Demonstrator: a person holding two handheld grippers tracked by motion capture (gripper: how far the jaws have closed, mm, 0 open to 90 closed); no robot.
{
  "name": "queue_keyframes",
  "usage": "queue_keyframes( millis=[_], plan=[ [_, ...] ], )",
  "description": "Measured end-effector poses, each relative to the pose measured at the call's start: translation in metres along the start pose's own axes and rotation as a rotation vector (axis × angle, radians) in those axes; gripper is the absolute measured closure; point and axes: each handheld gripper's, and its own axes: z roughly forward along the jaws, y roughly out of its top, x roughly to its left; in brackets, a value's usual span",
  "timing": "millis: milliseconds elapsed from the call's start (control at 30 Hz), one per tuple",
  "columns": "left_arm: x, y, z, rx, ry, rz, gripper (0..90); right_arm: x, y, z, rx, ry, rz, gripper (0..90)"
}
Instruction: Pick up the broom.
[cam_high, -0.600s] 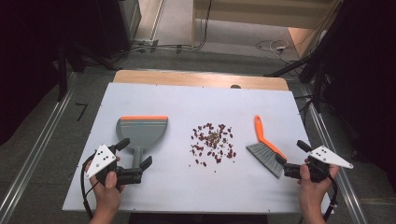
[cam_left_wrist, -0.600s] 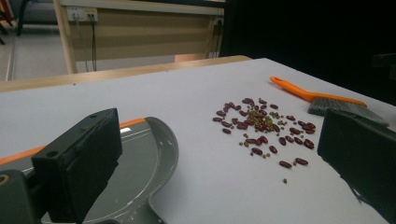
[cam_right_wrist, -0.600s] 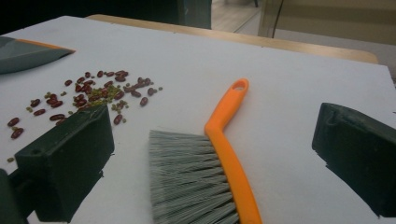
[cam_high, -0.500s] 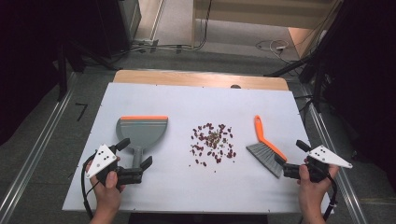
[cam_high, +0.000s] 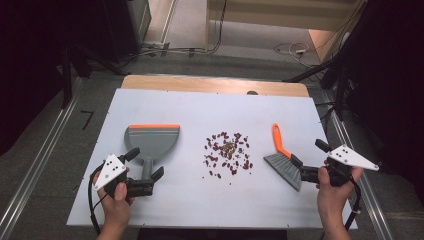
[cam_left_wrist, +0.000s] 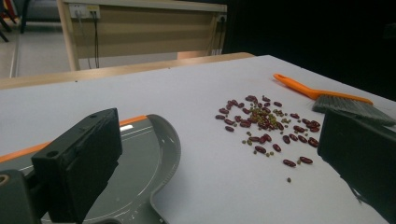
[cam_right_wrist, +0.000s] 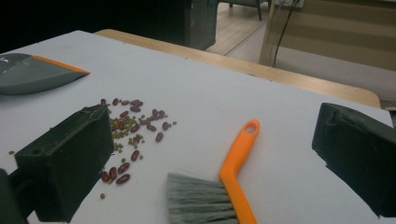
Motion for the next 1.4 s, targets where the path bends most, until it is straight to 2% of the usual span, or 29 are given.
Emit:
queue_keyframes(
  millis=[133,267,400,500,567,767,800,867,900,933,967,1033,1067,1100,1133,1167,1233,1333,1367,1400],
  plan=[
    [-0.003,-0.001,0.002,0.015,-0.004,0.01,0.2,0.001,0.017,0.009,0.013,0.007,-0.016,0.0],
    [-0.004,-0.001,0.002,0.014,-0.007,0.014,0.3,-0.001,0.027,0.016,0.018,0.022,-0.003,0.0],
    [-0.002,-0.001,0.001,0.017,-0.007,0.013,0.3,-0.007,0.043,0.028,0.052,0.023,0.009,0.0],
    [-0.002,-0.001,0.001,0.012,-0.004,0.009,0.3,-0.01,0.047,0.033,0.061,0.029,0.017,0.0],
    [-0.002,-0.001,0.001,0.013,-0.007,0.009,0.3,-0.014,0.053,0.041,0.101,0.018,0.023,0.0],
    [-0.003,-0.001,0.002,0.021,-0.016,0.023,0.3,-0.022,0.052,0.058,0.162,0.025,0.027,0.0],
    [-0.003,-0.001,0.003,0.025,-0.019,0.024,0.3,-0.025,0.05,0.067,0.204,0.032,0.036,0.0],
    [-0.004,-0.001,0.003,0.029,-0.021,0.029,0.3,-0.026,0.049,0.071,0.22,0.041,0.042,0.0],
    [-0.004,-0.002,0.003,0.03,-0.023,0.032,0.3,-0.029,0.044,0.081,0.267,0.059,0.068,0.0],
    [-0.004,-0.002,0.003,0.03,-0.023,0.032,0.3,-0.029,0.044,0.081,0.267,0.059,0.068,0.0],
    [-0.004,-0.002,0.003,0.032,-0.024,0.033,0.3,-0.029,0.04,0.09,0.313,0.051,0.088,5.8],
    [-0.004,-0.002,0.003,0.034,-0.025,0.032,0.3,-0.028,0.038,0.093,0.335,0.037,0.083,7.5],
    [-0.004,-0.002,0.003,0.033,-0.025,0.031,0.3,-0.028,0.034,0.097,0.368,0.023,0.09,19.0],
    [-0.004,-0.002,0.003,0.033,-0.025,0.031,0.3,-0.029,0.032,0.099,0.381,0.016,0.103,25.4],
    [-0.004,-0.002,0.003,0.033,-0.023,0.031,0.3,-0.029,0.032,0.099,0.381,0.016,0.103,25.4],
    [-0.004,-0.002,0.003,0.033,-0.023,0.03,0.2,-0.032,0.028,0.101,0.398,0.018,0.156,36.8],
    [-0.004,-0.002,0.003,0.033,-0.025,0.029,0.3,-0.034,0.024,0.104,0.432,0.004,0.167,40.6],
    [-0.005,-0.002,0.004,0.033,-0.025,0.029,0.3,-0.034,0.016,0.11,0.484,0.005,0.154,46.1],
    [-0.005,-0.002,0.005,0.034,-0.026,0.028,0.3,-0.034,0.016,0.11,0.484,0.005,0.154,46.1],
    [-0.005,-0.002,0.005,0.036,-0.025,0.03,0.3,-0.034,0.012,0.114,0.526,0.007,0.156,49.2]
  ],
)
